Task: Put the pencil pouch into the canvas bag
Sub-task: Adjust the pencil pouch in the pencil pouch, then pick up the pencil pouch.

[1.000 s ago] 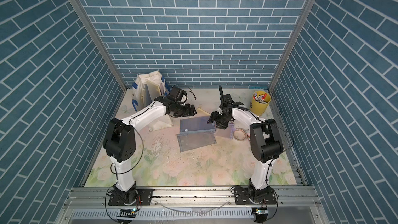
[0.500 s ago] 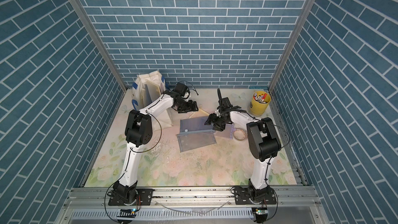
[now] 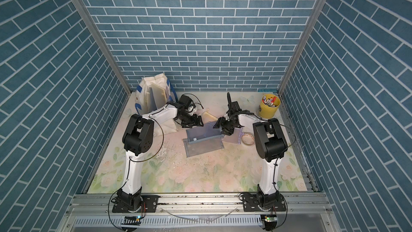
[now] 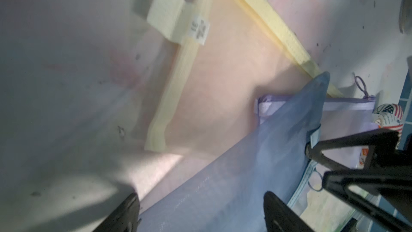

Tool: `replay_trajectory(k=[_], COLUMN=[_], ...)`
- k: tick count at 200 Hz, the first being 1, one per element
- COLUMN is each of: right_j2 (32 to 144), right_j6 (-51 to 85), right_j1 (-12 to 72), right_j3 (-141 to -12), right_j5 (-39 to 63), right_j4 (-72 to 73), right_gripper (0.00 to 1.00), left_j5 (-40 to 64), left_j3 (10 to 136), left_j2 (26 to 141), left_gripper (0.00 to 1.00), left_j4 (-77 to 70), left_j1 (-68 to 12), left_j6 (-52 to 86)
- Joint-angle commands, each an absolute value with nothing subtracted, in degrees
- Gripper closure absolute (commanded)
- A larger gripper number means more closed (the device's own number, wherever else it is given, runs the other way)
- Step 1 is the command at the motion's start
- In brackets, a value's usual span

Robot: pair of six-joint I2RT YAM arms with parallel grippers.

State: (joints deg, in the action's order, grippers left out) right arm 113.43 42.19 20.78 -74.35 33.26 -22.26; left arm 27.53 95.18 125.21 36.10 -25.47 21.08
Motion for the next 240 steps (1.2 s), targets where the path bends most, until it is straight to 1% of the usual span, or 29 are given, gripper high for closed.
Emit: replay_trajectory(k=[1, 50, 87, 101, 138, 156, 191, 240], right_j2=[115.85, 117.27, 114.15, 111.28, 103.12, 101.04, 103.48, 109.27], right_j6=[42.67, 40.99, 38.2, 37.89, 39.04, 39.74, 41.84, 44.71], right_j1=[20.48, 20.48, 20.47, 20.48, 20.64, 20.74, 20.72, 20.79], right_j3=[-77.12, -80.01, -81.5, -80.26, -72.18, -68.21, -65.98, -67.68], right_j5=[32.38, 33.22, 32.63, 31.79, 31.43, 32.43, 33.69, 35.1], right_j4=[-23.8, -24.54, -27.78, -29.11, -30.2, -28.98, -24.28, -19.15], right_gripper=[0.33, 0.34, 0.33, 0.32, 0.32, 0.32, 0.32, 0.35], left_j5=[29.45, 30.42, 31.98, 32.01, 29.49, 29.33, 30.3, 33.69], left_j3=[90.28, 81.49, 76.56, 76.41, 80.41, 83.04, 86.29, 82.62], left_j2=[121.47, 113.96, 110.63, 110.14, 111.97, 113.96, 118.05, 118.39], left_gripper=[0.12, 0.15, 0.25, 0.28, 0.28, 0.27, 0.27, 0.29], left_j4=[34.33, 30.69, 28.49, 28.84, 31.54, 32.01, 32.36, 27.73], left_j1=[-26.41, -28.76, -29.04, -29.02, -28.4, -28.45, -28.45, -29.55], left_j6=[21.35, 23.94, 25.73, 25.43, 22.81, 21.15, 19.58, 22.04])
